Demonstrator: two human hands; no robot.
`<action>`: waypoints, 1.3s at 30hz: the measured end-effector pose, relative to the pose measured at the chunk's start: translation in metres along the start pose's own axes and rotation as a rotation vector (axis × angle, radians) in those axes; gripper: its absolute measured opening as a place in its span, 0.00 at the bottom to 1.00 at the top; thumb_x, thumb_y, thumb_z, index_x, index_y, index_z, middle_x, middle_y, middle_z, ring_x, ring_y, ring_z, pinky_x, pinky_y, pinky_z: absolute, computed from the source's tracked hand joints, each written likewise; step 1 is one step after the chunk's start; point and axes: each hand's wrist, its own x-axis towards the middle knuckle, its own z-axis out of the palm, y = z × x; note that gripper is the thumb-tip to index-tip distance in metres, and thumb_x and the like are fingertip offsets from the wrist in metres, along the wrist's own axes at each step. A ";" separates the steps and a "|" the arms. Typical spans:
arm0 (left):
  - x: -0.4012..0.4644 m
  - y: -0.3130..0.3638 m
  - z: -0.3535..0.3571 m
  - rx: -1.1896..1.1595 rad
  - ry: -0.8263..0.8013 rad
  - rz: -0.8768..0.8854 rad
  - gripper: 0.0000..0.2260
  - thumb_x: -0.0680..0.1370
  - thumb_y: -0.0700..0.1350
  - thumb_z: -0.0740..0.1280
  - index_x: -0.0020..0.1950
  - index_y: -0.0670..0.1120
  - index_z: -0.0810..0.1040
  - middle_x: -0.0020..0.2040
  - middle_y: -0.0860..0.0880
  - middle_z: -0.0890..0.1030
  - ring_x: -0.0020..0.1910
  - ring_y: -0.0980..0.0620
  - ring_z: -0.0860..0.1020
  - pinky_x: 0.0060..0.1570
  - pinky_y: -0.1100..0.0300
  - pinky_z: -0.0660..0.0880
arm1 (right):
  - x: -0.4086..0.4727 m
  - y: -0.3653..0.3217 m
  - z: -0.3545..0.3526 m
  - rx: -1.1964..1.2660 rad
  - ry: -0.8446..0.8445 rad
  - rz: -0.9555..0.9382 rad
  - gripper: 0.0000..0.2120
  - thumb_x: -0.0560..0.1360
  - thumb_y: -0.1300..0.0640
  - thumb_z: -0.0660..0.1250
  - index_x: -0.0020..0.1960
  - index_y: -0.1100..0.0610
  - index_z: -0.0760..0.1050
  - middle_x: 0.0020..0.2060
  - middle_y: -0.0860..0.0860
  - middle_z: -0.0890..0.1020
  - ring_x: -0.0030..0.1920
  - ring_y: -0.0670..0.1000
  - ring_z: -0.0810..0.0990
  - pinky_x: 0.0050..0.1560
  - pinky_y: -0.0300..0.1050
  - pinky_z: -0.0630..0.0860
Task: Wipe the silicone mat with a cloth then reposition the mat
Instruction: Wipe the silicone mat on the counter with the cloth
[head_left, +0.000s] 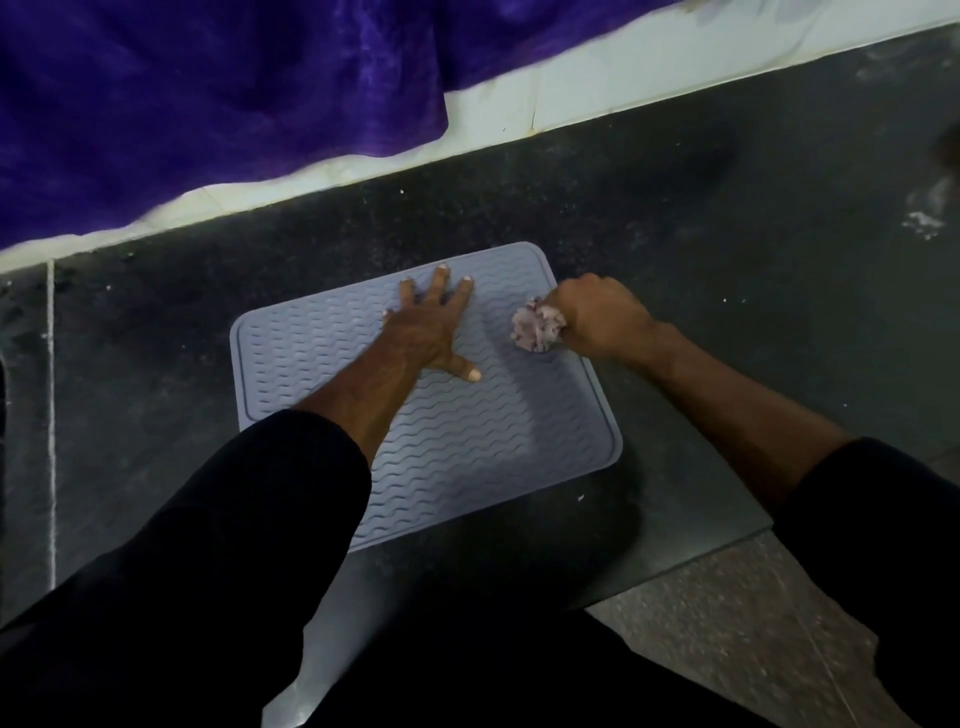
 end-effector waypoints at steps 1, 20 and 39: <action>0.000 0.000 -0.001 0.003 0.001 0.000 0.59 0.62 0.65 0.75 0.77 0.56 0.35 0.77 0.49 0.32 0.74 0.35 0.34 0.69 0.30 0.49 | 0.002 0.001 -0.004 0.040 0.044 -0.008 0.13 0.76 0.51 0.65 0.57 0.56 0.77 0.52 0.56 0.83 0.51 0.58 0.81 0.52 0.51 0.77; 0.007 -0.003 0.002 0.052 0.002 -0.002 0.60 0.61 0.67 0.74 0.77 0.56 0.34 0.77 0.48 0.32 0.74 0.34 0.35 0.70 0.31 0.49 | -0.026 -0.025 0.001 0.175 0.026 0.001 0.25 0.76 0.41 0.54 0.68 0.54 0.70 0.63 0.56 0.77 0.61 0.59 0.77 0.61 0.56 0.75; 0.009 -0.001 0.002 0.062 -0.003 -0.043 0.60 0.59 0.68 0.74 0.76 0.57 0.35 0.77 0.49 0.33 0.75 0.34 0.37 0.70 0.31 0.50 | -0.030 -0.021 0.027 0.015 0.052 -0.019 0.20 0.79 0.51 0.59 0.71 0.50 0.66 0.69 0.56 0.71 0.64 0.61 0.74 0.60 0.57 0.75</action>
